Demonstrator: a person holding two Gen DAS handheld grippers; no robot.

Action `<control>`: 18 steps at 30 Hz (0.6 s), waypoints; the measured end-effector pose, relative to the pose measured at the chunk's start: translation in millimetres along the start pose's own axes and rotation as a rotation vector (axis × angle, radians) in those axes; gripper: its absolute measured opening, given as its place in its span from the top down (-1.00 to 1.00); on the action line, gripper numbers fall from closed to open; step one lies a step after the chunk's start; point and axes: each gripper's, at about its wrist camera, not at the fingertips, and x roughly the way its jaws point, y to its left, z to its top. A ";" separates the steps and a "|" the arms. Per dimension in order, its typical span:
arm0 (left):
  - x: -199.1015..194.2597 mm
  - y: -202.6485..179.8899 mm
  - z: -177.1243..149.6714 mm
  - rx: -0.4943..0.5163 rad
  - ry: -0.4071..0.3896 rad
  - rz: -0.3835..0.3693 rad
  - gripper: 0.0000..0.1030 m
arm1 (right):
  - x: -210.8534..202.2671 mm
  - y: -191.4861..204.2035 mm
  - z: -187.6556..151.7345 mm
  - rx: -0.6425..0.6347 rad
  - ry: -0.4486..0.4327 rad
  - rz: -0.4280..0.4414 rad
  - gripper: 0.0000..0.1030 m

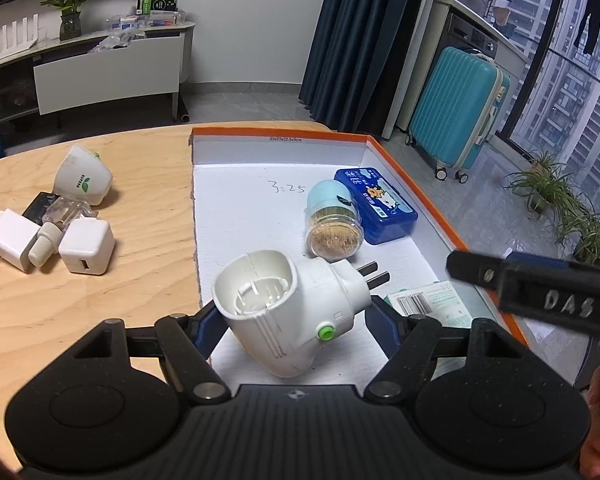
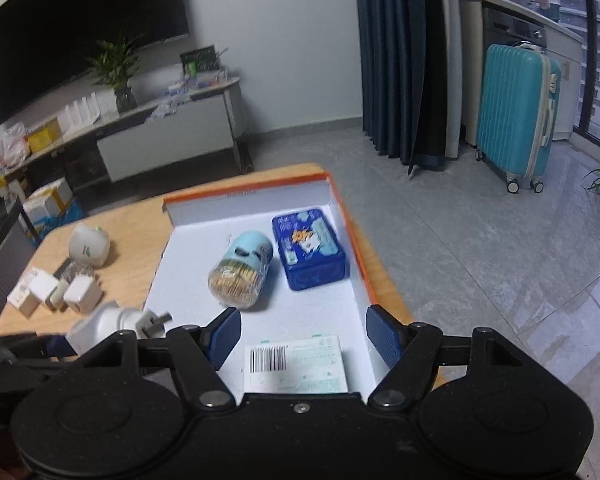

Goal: Organize rigid objects
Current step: 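Release the bandage box with the right tool while the left tool drops the adapter in the box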

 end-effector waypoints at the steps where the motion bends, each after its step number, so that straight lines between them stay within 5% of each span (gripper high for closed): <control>1: 0.6 -0.9 -0.1 0.002 0.003 -0.004 -0.46 | -2.5 -1.6 1.2 0.004 -0.011 0.000 -0.63; 9: 4.3 -11.0 -1.8 0.019 0.039 -0.088 -0.56 | -12.3 -5.5 6.0 0.016 -0.044 -0.018 -0.65; 18: -10.5 5.6 0.3 -0.027 0.008 -0.030 -0.64 | -19.7 9.2 7.8 -0.008 -0.057 0.002 -0.65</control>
